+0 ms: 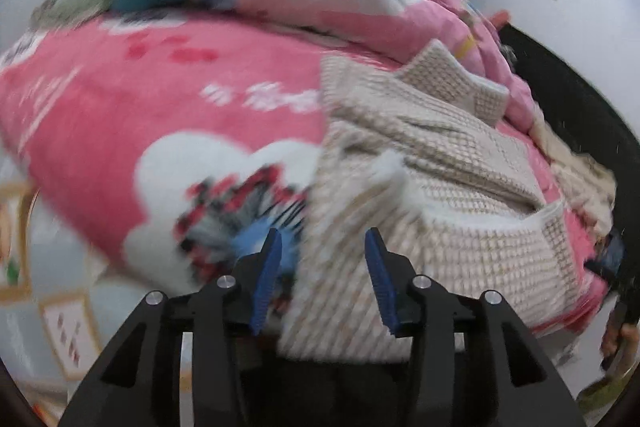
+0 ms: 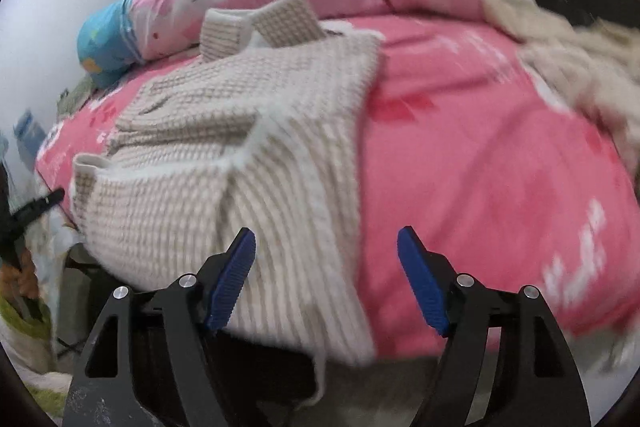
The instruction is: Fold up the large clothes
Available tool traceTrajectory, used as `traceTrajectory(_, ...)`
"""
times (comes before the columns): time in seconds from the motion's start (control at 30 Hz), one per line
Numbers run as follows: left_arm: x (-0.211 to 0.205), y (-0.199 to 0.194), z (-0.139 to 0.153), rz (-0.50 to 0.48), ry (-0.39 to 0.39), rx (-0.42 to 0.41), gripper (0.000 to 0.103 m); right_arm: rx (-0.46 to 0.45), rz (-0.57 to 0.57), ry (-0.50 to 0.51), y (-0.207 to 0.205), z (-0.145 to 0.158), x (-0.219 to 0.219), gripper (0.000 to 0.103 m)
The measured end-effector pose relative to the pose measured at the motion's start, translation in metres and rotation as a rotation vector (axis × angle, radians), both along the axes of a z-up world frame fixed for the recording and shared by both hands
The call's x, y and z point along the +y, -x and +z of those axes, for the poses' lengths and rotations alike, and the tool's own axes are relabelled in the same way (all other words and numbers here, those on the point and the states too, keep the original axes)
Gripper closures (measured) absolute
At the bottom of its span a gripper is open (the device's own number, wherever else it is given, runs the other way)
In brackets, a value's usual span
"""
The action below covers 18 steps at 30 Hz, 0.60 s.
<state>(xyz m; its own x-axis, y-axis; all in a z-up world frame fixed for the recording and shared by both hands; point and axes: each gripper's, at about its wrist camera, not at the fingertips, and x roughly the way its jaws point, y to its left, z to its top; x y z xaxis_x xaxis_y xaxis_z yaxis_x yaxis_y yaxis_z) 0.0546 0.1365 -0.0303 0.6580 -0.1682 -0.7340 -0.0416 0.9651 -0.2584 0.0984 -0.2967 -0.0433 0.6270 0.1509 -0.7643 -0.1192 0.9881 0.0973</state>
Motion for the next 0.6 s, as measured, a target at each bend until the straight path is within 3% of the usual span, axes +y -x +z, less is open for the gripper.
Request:
traceTrajectory(0.07, -0.019, -0.024, -0.007, -0.008, -0.091, 0.013, 0.061, -0.011, 0.004, 0.063, -0.019, -0.008, 0.008, 0.037)
traceTrajectory(0.13, -0.028, -0.037, -0.014, -0.011, -0.159, 0.015, 0.061, -0.006, 0.012, 0.080, -0.041, -0.019, 0.012, 0.048)
traceTrajectory(0.17, -0.032, -0.044, -0.016, -0.017, -0.182, 0.011, 0.063, 0.015, 0.021, 0.062, -0.046, -0.024, 0.011, 0.063)
traceTrajectory(0.2, -0.035, -0.046, -0.017, -0.027, -0.193, 0.005, 0.075, 0.049, 0.027, 0.035, -0.056, -0.032, 0.010, 0.076)
traceTrajectory(0.27, -0.043, -0.049, -0.017, -0.064, -0.218, -0.001, 0.089, 0.050, 0.029, 0.027, -0.053, -0.034, 0.003, 0.090)
traceTrajectory(0.33, -0.047, -0.042, -0.006, -0.076, -0.237, -0.043, 0.093, -0.001, 0.022, 0.022, -0.044, -0.019, 0.002, 0.096)
traceTrajectory(0.47, -0.047, -0.037, 0.028, -0.075, -0.217, -0.151, 0.093, -0.104, -0.031, -0.053, -0.026, 0.011, -0.012, 0.096)
traceTrajectory(0.6, -0.055, -0.062, 0.028, -0.073, -0.238, -0.170, 0.093, -0.106, -0.067, -0.099, -0.041, 0.002, -0.018, 0.096)
